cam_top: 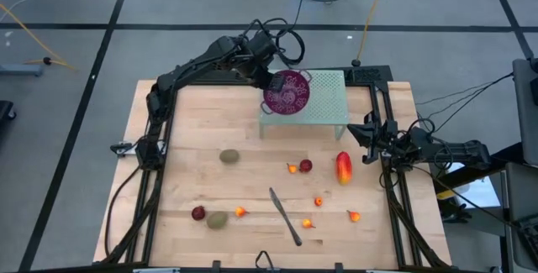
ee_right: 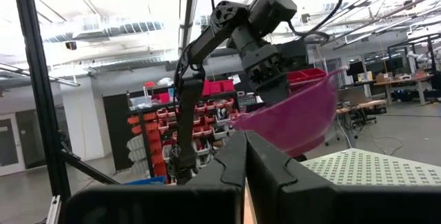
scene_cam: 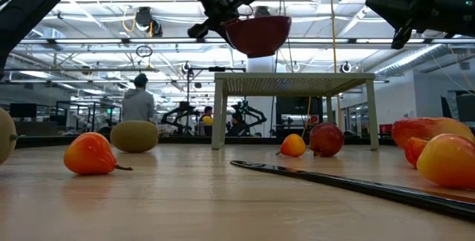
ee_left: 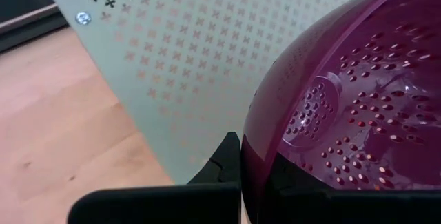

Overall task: Pick & Place Fruit
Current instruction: Put the violet strainer bowl on the shelf

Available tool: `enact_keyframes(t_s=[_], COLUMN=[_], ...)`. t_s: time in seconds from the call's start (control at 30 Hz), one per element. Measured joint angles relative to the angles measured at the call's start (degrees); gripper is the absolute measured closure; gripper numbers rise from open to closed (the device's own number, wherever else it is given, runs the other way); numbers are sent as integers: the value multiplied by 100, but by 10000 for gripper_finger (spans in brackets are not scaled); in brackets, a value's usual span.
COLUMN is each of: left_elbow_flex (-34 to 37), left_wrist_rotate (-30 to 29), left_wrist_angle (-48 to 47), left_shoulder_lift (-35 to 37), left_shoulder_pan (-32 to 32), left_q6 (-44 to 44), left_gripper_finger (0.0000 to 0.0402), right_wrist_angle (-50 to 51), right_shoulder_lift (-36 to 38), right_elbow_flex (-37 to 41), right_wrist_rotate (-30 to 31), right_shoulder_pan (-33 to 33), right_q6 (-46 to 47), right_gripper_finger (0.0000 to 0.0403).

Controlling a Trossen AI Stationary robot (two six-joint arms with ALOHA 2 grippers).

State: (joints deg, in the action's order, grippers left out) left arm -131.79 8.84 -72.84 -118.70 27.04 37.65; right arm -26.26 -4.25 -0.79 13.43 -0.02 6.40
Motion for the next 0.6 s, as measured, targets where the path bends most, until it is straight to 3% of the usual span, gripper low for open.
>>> enact_keyframes(t_s=[0.3, 0.6], left_elbow_flex=[0, 2], left_wrist_rotate=[100, 15], left_wrist_angle=[429, 272], left_shoulder_lift=[-178, -358], left_shoulder_pan=[-21, -12], left_q6=[305, 352], left_gripper_finger=[402, 402], right_wrist_angle=[0, 0], right_shoulder_lift=[0, 0], right_elbow_flex=[0, 0], right_wrist_rotate=[-1, -2], right_shoulder_pan=[-1, 1], right_q6=[0, 2], right_gripper_finger=[403, 403])
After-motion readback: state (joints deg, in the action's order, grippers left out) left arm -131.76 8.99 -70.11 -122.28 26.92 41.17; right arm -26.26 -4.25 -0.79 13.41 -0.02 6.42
